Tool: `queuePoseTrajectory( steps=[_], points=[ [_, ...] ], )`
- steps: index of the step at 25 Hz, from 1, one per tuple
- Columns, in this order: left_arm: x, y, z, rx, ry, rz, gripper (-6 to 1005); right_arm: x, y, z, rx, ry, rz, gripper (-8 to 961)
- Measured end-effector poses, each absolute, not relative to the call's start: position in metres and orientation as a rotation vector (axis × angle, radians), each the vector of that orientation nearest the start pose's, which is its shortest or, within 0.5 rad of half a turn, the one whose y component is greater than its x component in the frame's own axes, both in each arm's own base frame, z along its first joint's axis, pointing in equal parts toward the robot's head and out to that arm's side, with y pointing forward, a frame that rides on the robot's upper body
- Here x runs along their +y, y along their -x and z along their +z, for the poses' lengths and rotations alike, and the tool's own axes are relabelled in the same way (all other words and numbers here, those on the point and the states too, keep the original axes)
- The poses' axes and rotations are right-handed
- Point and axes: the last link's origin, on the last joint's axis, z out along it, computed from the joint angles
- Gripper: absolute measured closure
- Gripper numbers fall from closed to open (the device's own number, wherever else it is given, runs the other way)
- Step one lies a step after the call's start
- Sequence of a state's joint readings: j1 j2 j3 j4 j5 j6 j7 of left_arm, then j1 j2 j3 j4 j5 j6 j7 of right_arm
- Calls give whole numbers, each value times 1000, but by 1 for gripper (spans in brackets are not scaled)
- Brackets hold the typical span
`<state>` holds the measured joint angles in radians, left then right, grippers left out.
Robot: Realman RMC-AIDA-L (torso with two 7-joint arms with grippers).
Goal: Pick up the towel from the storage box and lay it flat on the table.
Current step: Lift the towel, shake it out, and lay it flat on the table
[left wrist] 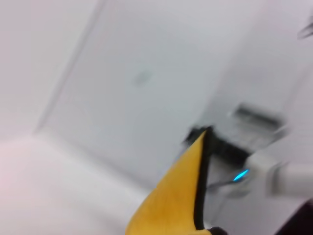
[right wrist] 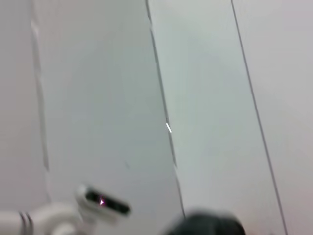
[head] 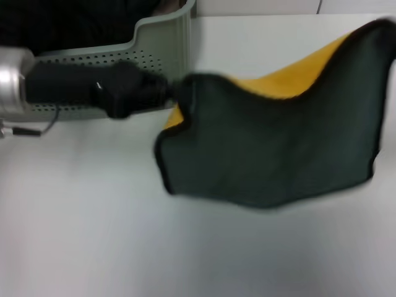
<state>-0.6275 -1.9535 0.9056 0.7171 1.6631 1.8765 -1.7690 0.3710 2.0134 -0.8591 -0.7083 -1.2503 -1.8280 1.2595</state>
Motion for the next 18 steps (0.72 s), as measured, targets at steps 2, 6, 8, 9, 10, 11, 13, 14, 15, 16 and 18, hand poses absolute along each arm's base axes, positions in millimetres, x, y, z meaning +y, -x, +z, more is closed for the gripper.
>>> queuePoseTrajectory(
  steps=[2, 6, 8, 9, 10, 11, 13, 14, 15, 16, 18],
  points=[
    [334, 172, 64, -625, 3006, -1180, 947, 296, -224, 97, 139, 2344, 1480, 948],
    [341, 152, 83, -462, 2982, -1269, 945, 298, -210, 117, 17, 2307, 1479, 947],
    [344, 144, 87, -421, 2996, -1268, 944, 299, -201, 123, -15, 2321, 1478, 947],
    [343, 144, 88, -416, 3006, -1267, 944, 298, -199, 124, -21, 2331, 1479, 947],
    [341, 144, 88, -410, 3022, -1272, 943, 296, -198, 122, -25, 2348, 1480, 947],
    [338, 145, 89, -407, 3036, -1276, 943, 292, -198, 120, -24, 2370, 1483, 947],
    [327, 154, 91, -429, 3060, -1295, 942, 281, -200, 114, 1, 2423, 1509, 947],
    [323, 159, 93, -452, 3063, -1302, 941, 276, -201, 112, 15, 2447, 1526, 947],
    [319, 163, 96, -471, 3058, -1312, 941, 269, -202, 111, 26, 2477, 1554, 947],
    [314, 168, 99, -487, 3050, -1320, 940, 264, -203, 111, 30, 2498, 1575, 947],
    [303, 178, 109, -495, 3025, -1353, 939, 251, -204, 113, 57, 2538, 1644, 947]
  ],
)
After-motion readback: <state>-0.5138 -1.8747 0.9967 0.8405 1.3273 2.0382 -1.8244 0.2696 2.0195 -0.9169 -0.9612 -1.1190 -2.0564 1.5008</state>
